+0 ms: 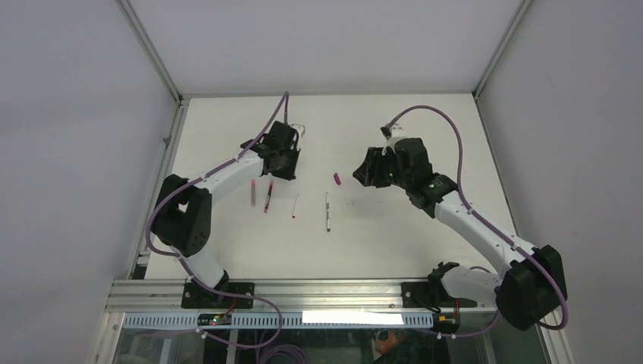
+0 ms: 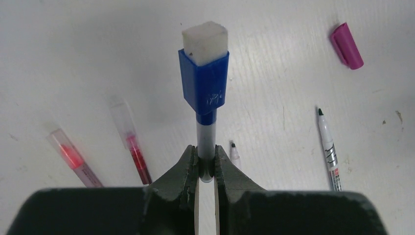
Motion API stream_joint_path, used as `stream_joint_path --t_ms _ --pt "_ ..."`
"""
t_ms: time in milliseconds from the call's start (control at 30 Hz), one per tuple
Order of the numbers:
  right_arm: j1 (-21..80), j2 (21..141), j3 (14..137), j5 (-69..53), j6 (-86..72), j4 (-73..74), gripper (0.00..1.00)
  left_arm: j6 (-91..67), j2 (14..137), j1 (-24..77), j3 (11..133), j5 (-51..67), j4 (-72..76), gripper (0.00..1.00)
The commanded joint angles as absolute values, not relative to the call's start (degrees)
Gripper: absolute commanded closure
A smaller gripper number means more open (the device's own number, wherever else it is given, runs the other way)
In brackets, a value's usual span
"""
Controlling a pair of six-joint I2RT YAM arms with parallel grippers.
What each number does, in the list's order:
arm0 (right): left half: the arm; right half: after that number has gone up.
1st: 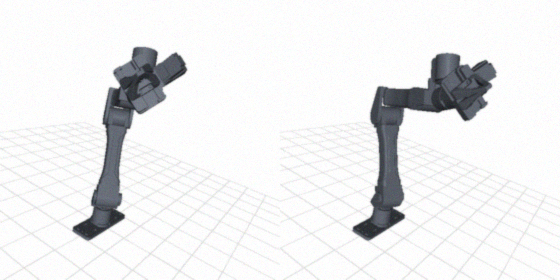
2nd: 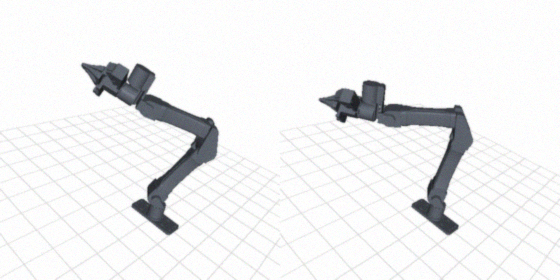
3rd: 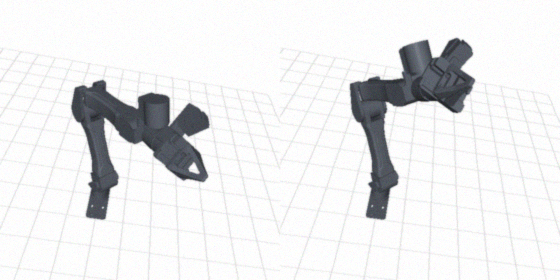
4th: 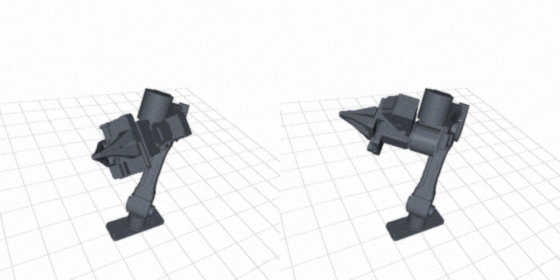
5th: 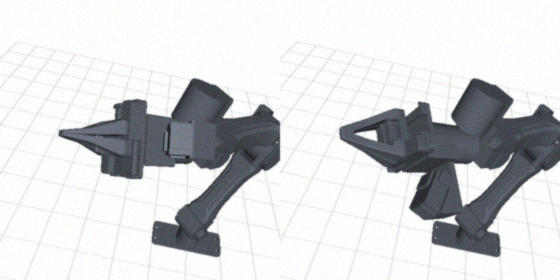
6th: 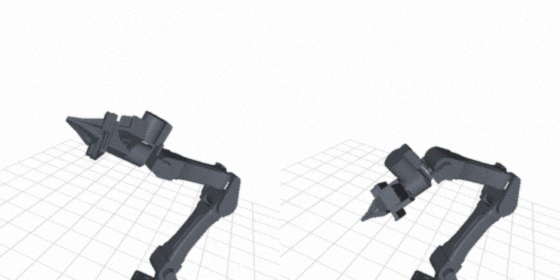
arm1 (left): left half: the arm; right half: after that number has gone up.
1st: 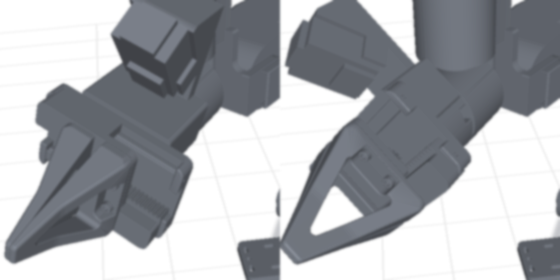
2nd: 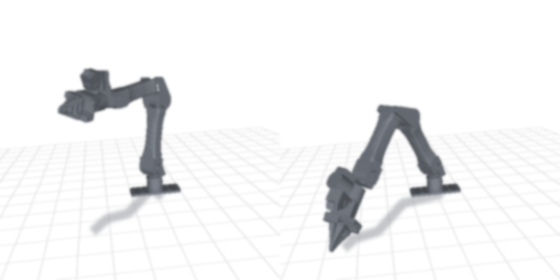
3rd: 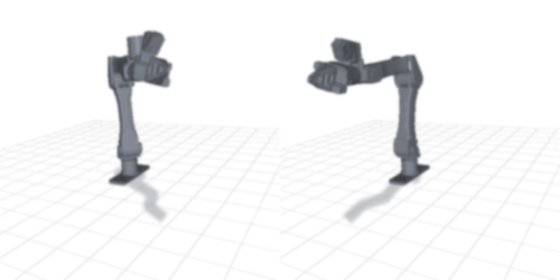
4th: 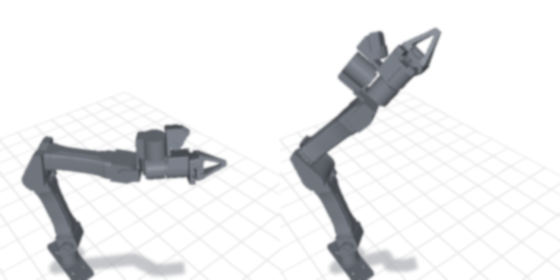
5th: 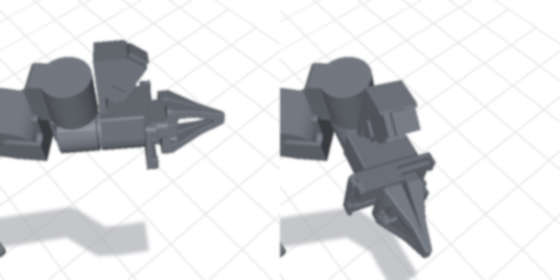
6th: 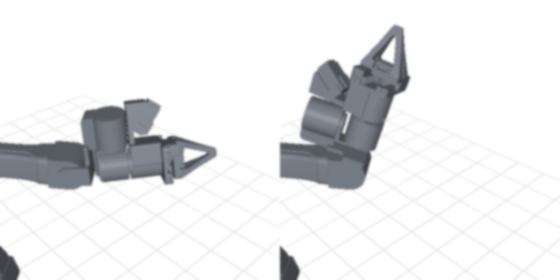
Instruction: Insert the pens into the pen caps
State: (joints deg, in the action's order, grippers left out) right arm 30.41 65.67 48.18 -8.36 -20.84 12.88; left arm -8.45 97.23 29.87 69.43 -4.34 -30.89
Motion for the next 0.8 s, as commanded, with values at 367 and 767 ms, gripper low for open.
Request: stream_joint_path --t_ms 367,767 --pt "35.77 75.91 52.92 -8.06 -22.97 13.45 0.53 -10.46 100.06 30.15 67.46 0.26 -39.81 1.00" --pt "42.47 88.97 63.48 -0.50 -24.84 21.84 0.56 -10.12 104.76 29.78 67.02 -2.48 -40.14 1.00"
